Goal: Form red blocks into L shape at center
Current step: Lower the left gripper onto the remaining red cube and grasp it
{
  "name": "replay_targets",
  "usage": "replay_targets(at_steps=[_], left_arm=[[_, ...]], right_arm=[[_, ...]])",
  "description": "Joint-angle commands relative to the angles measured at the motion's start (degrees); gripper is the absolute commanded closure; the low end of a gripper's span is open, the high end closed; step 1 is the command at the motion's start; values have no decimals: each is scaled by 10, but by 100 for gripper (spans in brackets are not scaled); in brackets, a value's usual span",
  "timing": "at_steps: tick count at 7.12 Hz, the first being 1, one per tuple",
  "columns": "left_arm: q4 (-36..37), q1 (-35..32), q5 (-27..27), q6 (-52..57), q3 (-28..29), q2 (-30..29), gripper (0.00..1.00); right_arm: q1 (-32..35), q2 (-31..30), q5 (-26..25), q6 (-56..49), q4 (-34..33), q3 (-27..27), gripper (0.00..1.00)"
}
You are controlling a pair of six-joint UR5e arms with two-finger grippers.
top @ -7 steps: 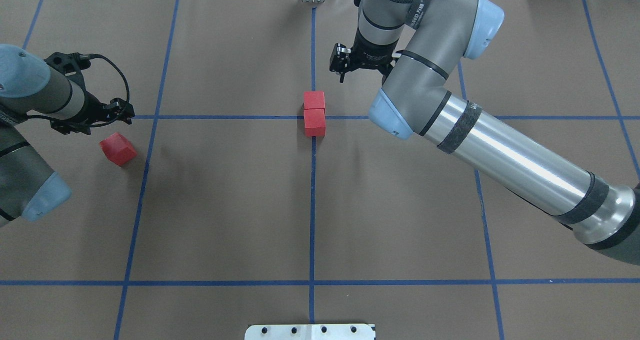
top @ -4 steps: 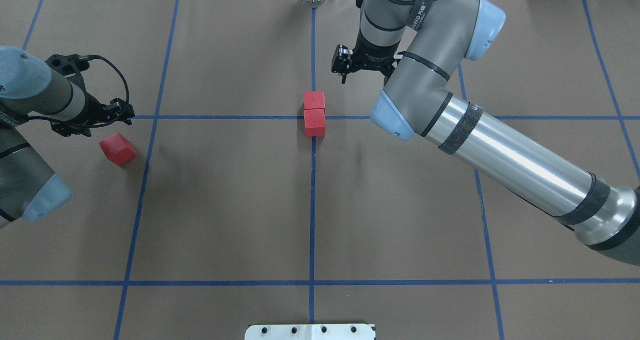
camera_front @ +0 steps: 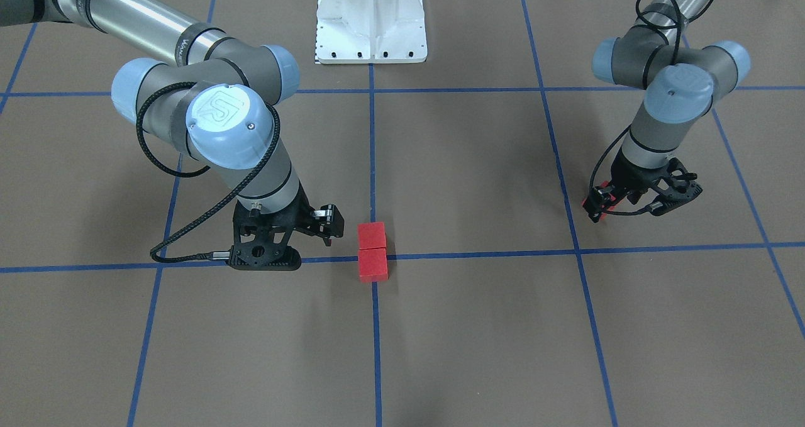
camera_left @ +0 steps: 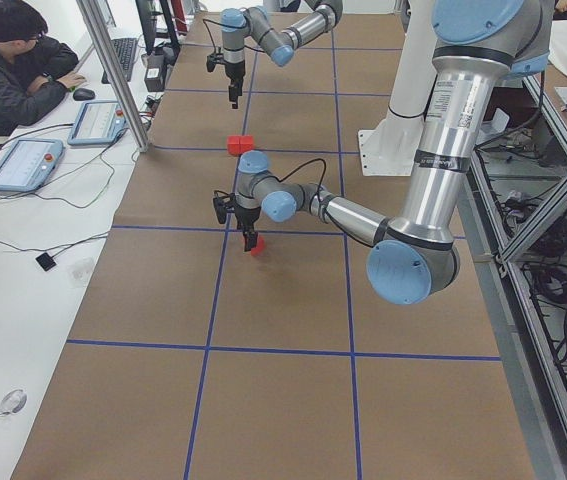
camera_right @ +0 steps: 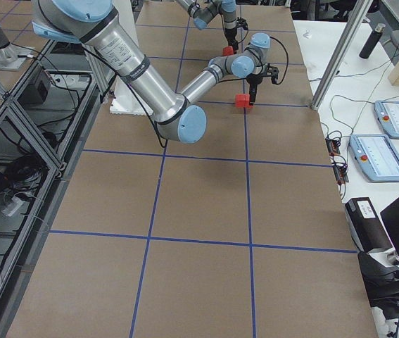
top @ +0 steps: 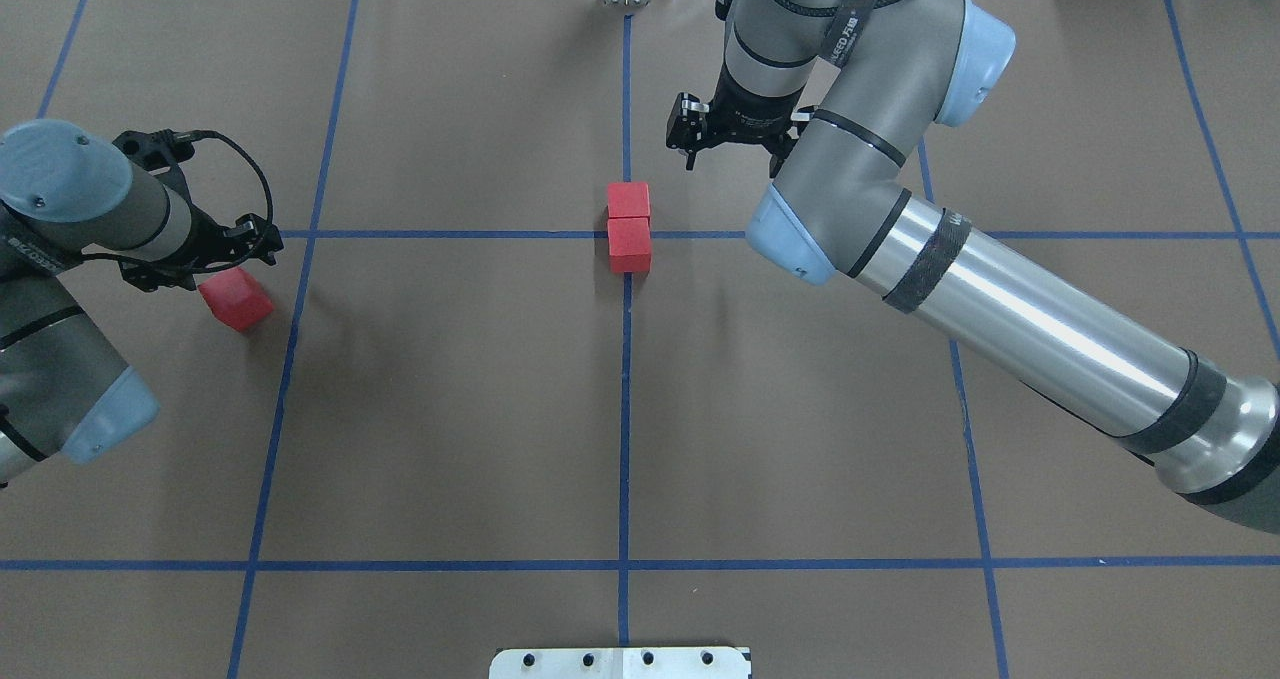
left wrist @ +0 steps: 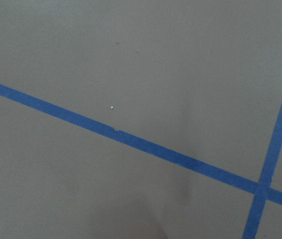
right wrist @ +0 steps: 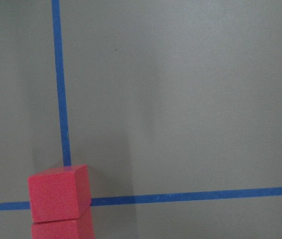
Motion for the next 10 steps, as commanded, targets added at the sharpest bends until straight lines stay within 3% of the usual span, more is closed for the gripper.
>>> replay_targets(at_steps=[1,4,5,8,10], left_arm=[[-4,10,5,-8,0,11,0],[-4,10,5,-7,-9,23,0],[-4,11,5,-9,-11,23,13],[-3,14,7,-6,-21,23,100],[11,14,-2,4,-58,23,100]], right_arm=[[0,-7,-1,0,6,5,1],[0,-6,-1,1,6,5,1],[0,-7,-2,1,6,11,1],[-1,-12,-3,1,6,20,1],[-1,-13,-3,1,6,21,1]])
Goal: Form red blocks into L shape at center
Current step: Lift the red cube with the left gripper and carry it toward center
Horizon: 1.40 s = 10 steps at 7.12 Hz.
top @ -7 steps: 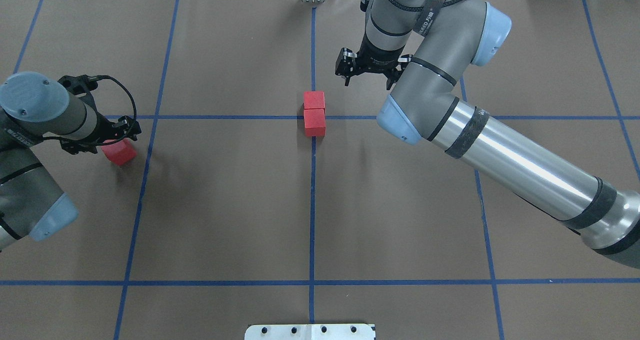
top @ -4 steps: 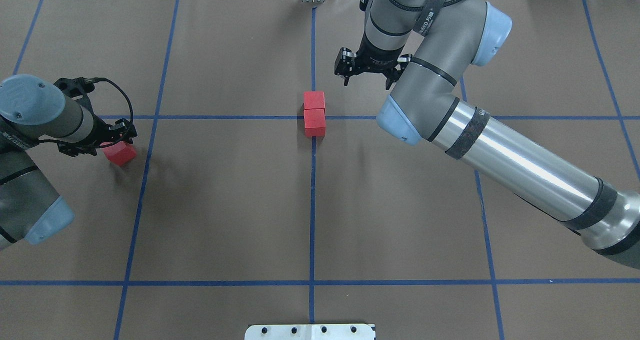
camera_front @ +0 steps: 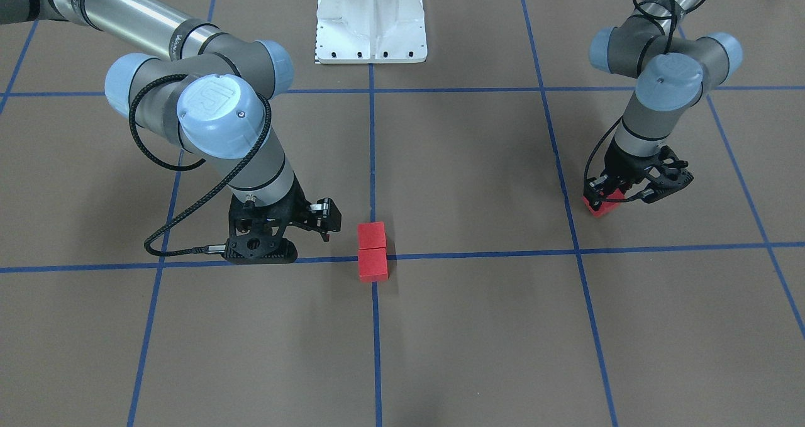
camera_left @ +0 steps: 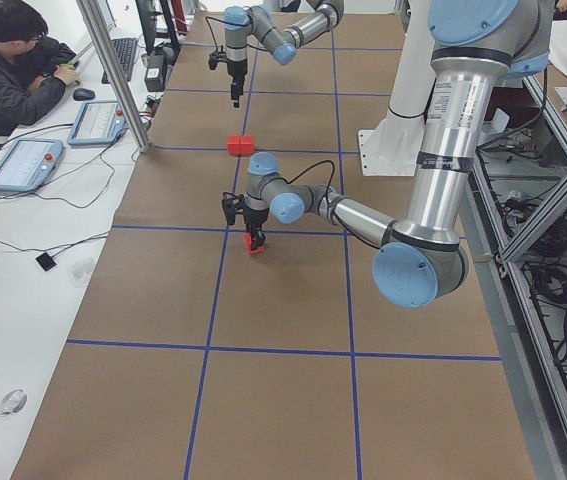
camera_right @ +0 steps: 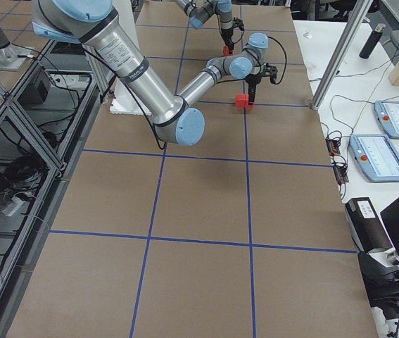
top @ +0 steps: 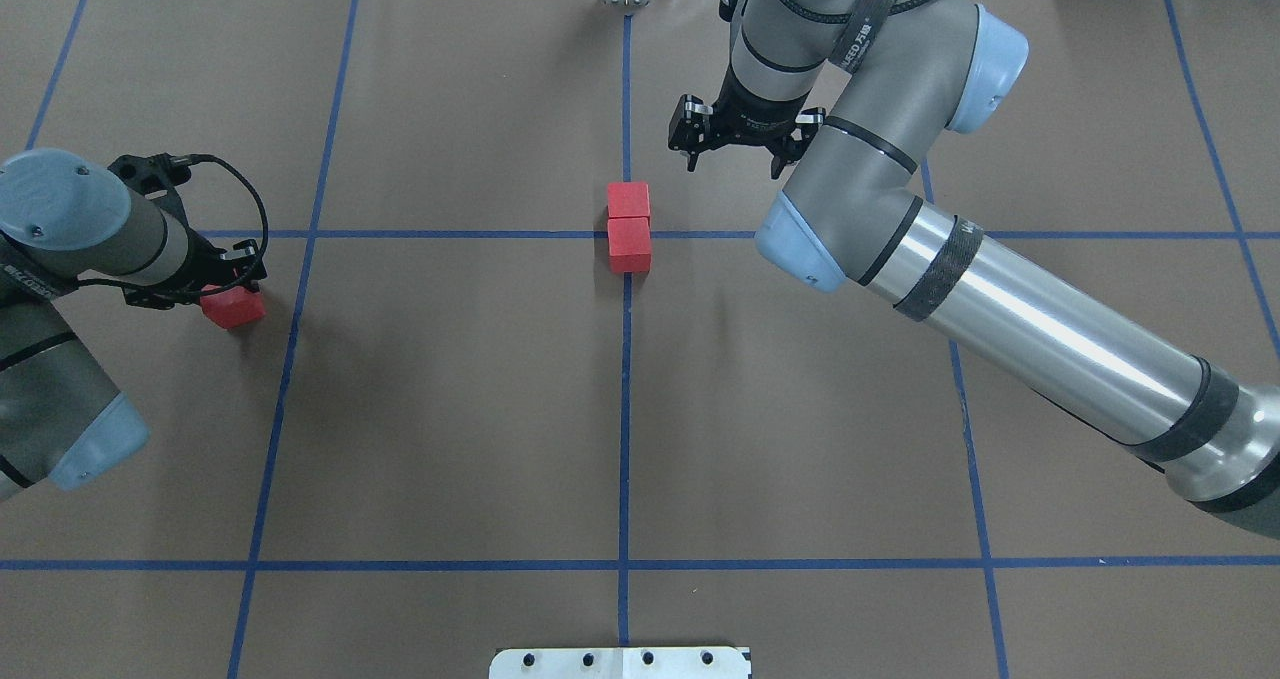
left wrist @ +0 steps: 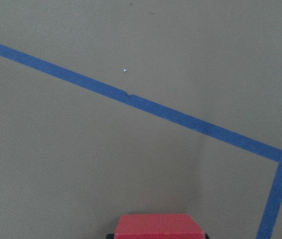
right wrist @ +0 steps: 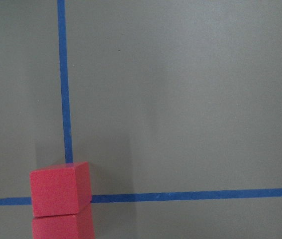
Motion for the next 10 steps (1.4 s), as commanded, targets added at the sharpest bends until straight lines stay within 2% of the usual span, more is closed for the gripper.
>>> replay_targets(at_steps=[1,2,4,5,6,7,8,10], left_arm=[[14,-1,-6,29,-39,-7,100],[18,-4,-6,77,-53,-17,100],[41,-8,-2,194,-47,-96,100],[62,-15,-2,211,-39,-129,100],[101,-22,-3,251,-19,-179,100],[139,-26,-1,269,-13,-211,100],[160,-25,-3,271,2,-243,100],[176,-15,-6,269,70,-308,100]], right_arm=[[0,-1,0,0,0,1,1],[0,-2,0,0,0,2,1],[1,-7,1,-1,1,2,1],[1,-8,2,-1,2,2,1],[1,-14,2,-2,6,2,1],[1,-33,1,-1,48,2,1],[1,-43,2,-1,65,1,1],[4,-44,4,-2,65,2,1]])
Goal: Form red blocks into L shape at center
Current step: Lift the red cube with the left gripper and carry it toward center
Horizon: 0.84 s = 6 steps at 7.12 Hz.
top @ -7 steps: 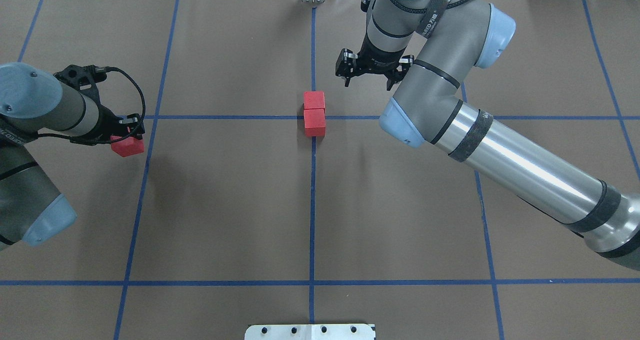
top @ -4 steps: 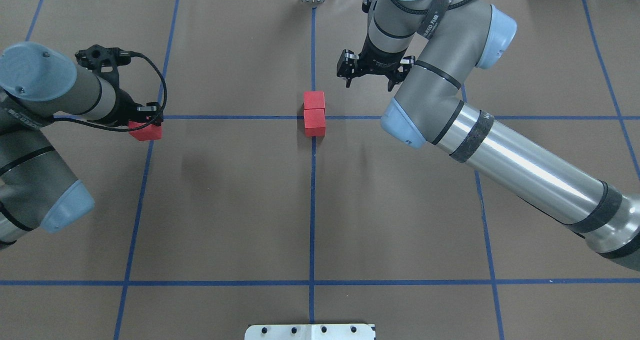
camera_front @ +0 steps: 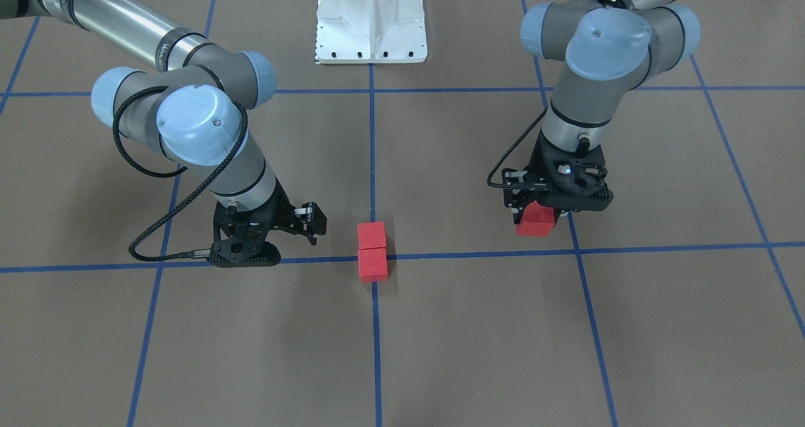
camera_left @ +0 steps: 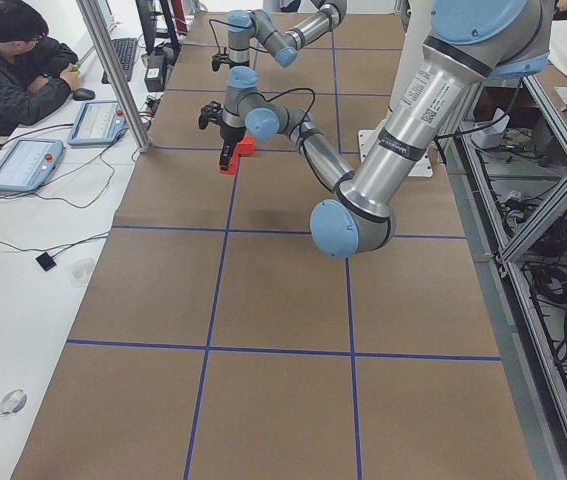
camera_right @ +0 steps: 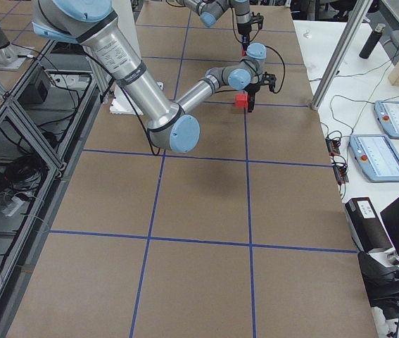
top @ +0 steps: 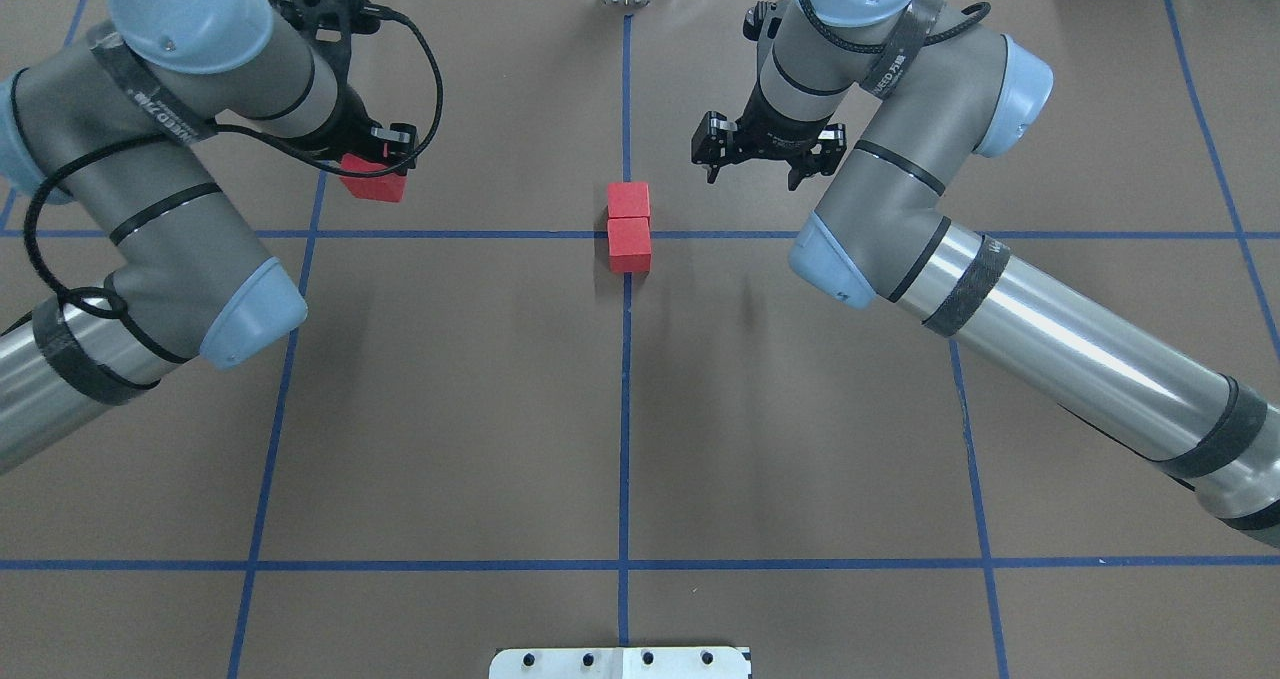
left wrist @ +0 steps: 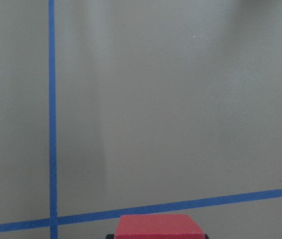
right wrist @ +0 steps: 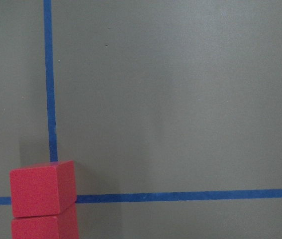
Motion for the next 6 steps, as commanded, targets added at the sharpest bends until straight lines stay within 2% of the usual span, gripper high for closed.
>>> replay_targets(at_steps=[1,2,4,5,6], left_arm=[[11,14,-3,-14,43,-50,100],[11,16,-3,-92,48,-52,100],[10,17,-3,-119,77,-66,100],[7,17,-2,-198,95,-65,100],[-41,17,0,-338,120,-67,100]], right_arm=[[6,-2,2,-1,4,1,1],[11,-3,4,-1,3,1,1],[21,-8,8,-5,4,1,1],[27,-13,8,-12,4,1,1],[31,-14,8,-12,4,1,1]])
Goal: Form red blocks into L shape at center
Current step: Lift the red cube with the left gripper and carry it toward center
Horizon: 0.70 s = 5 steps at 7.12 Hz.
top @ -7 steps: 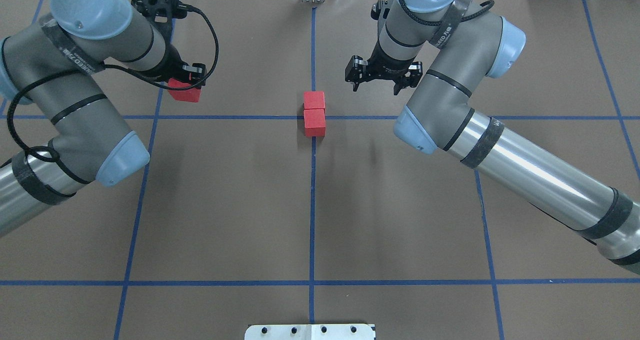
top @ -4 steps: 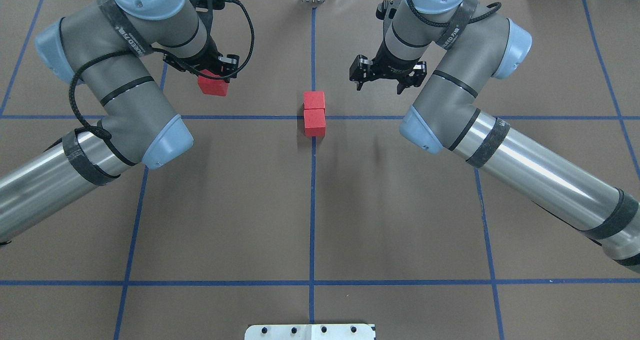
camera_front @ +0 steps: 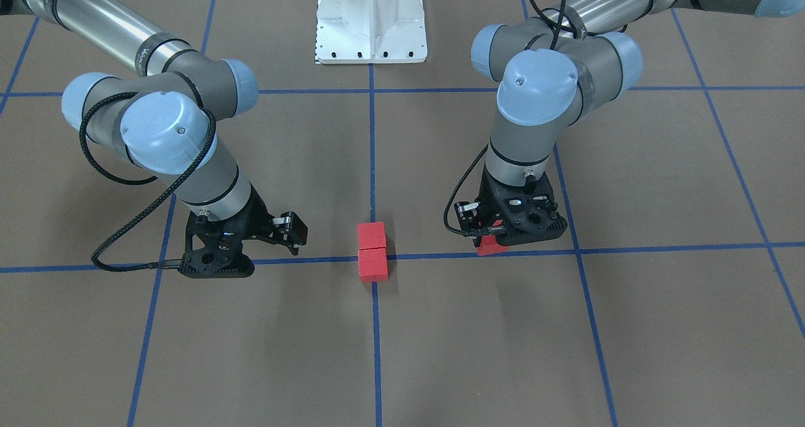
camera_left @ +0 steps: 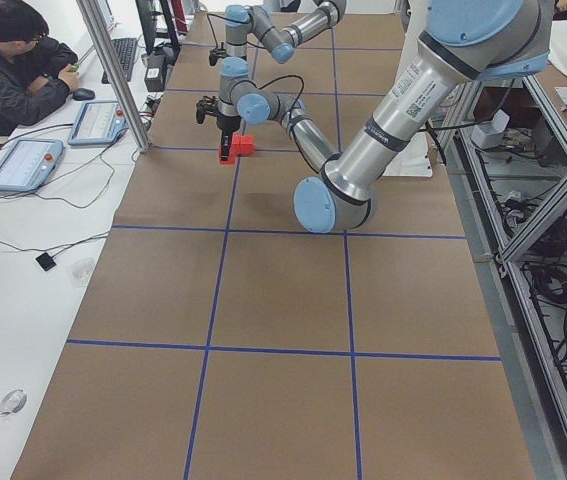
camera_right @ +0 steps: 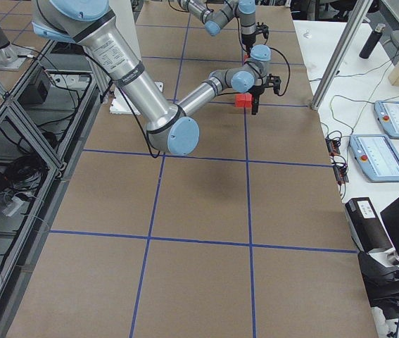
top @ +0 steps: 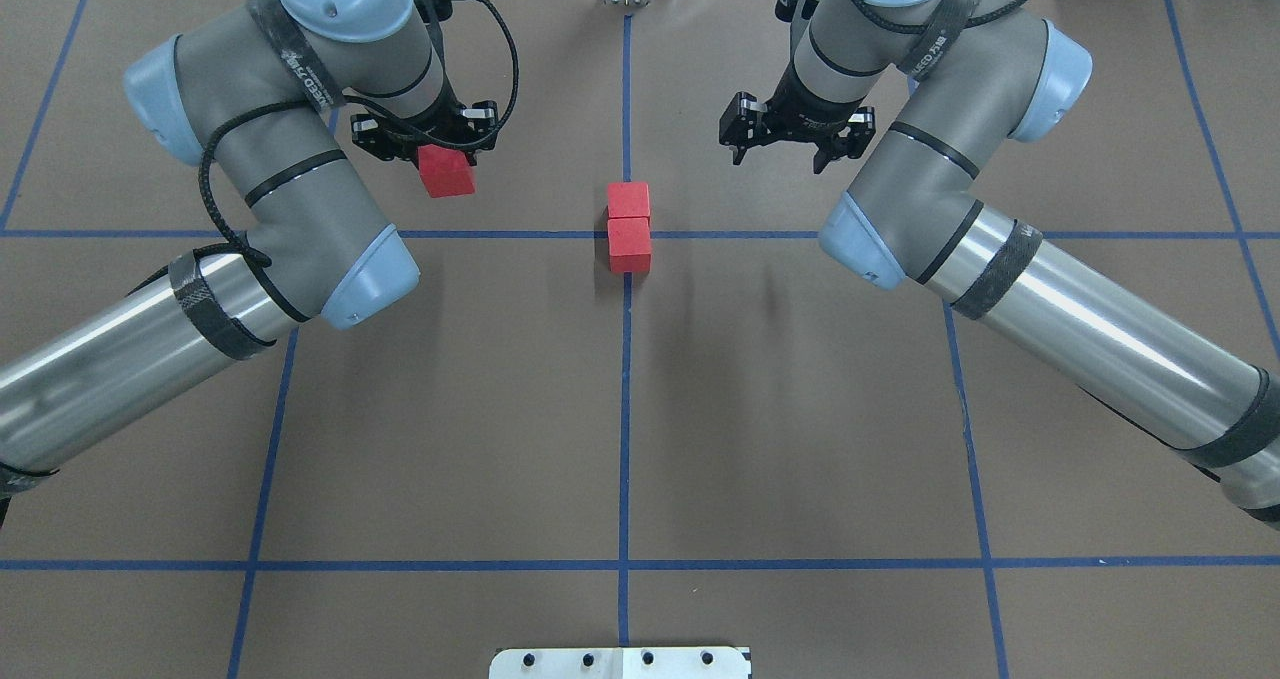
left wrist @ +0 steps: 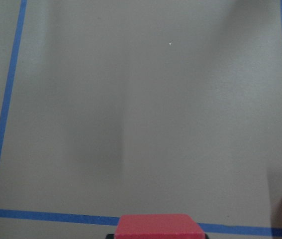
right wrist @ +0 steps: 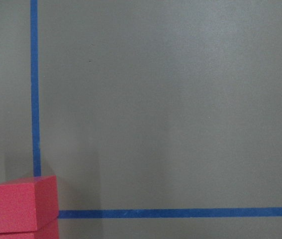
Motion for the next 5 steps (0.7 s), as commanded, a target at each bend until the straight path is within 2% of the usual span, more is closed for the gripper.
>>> replay_targets(at_steps=[1,2,3,5], left_arm=[[-73,0,2,-165,46,-2,100],[-73,0,2,-188,65,-2,100],[-73,1,3,-270,91,-18,100],[-67,2,3,-380,147,-67,100]], right_arm=[[15,-7,3,-3,1,0,1],[16,-8,3,-10,0,0,1],[16,-12,2,-10,1,1,1],[17,-14,2,-10,2,1,1]])
